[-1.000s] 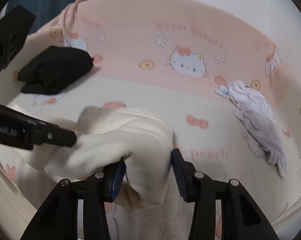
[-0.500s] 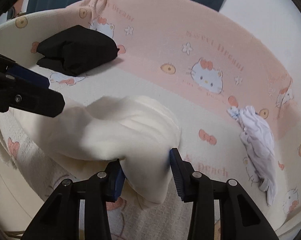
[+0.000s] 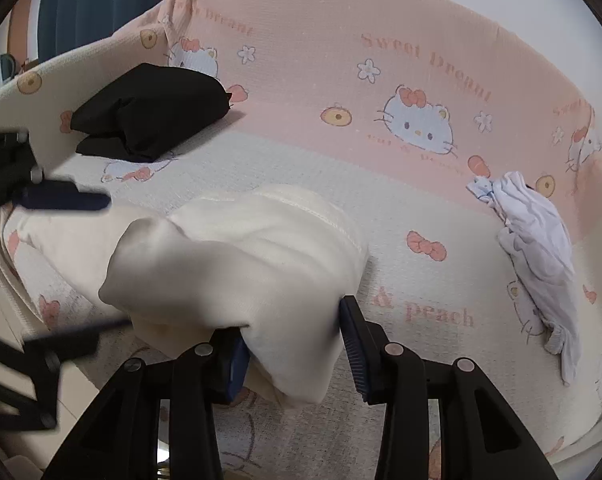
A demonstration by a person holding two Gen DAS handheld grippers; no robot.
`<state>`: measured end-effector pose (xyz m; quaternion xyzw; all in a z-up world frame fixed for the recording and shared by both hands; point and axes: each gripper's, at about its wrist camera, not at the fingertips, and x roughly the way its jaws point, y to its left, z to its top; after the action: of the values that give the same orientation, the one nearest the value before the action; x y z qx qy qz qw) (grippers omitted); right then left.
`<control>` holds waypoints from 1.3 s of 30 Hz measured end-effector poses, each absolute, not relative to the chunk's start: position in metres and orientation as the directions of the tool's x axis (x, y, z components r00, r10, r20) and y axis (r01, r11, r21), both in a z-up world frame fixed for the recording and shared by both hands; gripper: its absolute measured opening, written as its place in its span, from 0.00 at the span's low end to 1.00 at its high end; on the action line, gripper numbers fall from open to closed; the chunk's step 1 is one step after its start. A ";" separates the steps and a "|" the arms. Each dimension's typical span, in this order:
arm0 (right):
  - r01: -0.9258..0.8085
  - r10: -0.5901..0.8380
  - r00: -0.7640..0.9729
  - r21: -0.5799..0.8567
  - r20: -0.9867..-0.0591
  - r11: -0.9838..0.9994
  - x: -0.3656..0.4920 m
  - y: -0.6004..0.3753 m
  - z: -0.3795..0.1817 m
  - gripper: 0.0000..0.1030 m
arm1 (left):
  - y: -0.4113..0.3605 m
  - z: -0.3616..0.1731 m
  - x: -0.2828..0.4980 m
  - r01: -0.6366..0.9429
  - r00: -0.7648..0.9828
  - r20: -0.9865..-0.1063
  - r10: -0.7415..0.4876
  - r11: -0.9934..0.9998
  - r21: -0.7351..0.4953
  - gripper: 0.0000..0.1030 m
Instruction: Fold clothes
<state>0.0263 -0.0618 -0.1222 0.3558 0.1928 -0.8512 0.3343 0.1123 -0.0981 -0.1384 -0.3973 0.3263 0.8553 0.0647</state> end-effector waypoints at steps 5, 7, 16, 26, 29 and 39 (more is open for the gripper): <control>0.709 -0.450 -0.502 -0.053 -0.738 -0.703 0.022 -0.057 -0.123 0.40 | -0.089 -0.145 0.113 -0.382 -0.702 -0.696 -0.153 -0.744 0.549 0.55; 0.710 -0.458 -0.493 -0.038 -0.739 -0.703 0.020 -0.055 -0.123 0.41 | -0.084 -0.152 0.112 -0.379 -0.729 -0.662 -0.175 -0.701 0.603 0.55; 0.706 -0.508 -0.441 0.064 -0.740 -0.706 0.008 -0.043 -0.125 0.42 | -0.092 -0.158 0.099 -0.383 -0.761 -0.628 -0.163 -0.668 0.638 0.50; 0.710 -0.557 -0.292 0.214 -0.777 -0.671 -0.002 -0.032 -0.128 0.56 | -0.099 -0.175 0.085 -0.428 -0.693 -0.714 -0.100 -0.740 0.519 0.35; 0.712 -0.576 -0.185 0.296 -0.796 -0.637 -0.004 -0.024 -0.130 0.58 | -0.101 -0.181 0.087 -0.420 -0.693 -0.711 -0.120 -0.734 0.533 0.35; 0.347 -0.739 -0.185 0.661 -0.648 -0.666 -0.047 0.035 -0.141 0.67 | -0.099 -0.182 0.089 -0.384 -0.696 -0.701 -0.156 -0.744 0.547 0.35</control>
<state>-0.0466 0.0346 -0.1407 0.5246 -0.1869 -0.7468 0.3636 0.0893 -0.0985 -0.1824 -0.3843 0.3514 0.8511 0.0671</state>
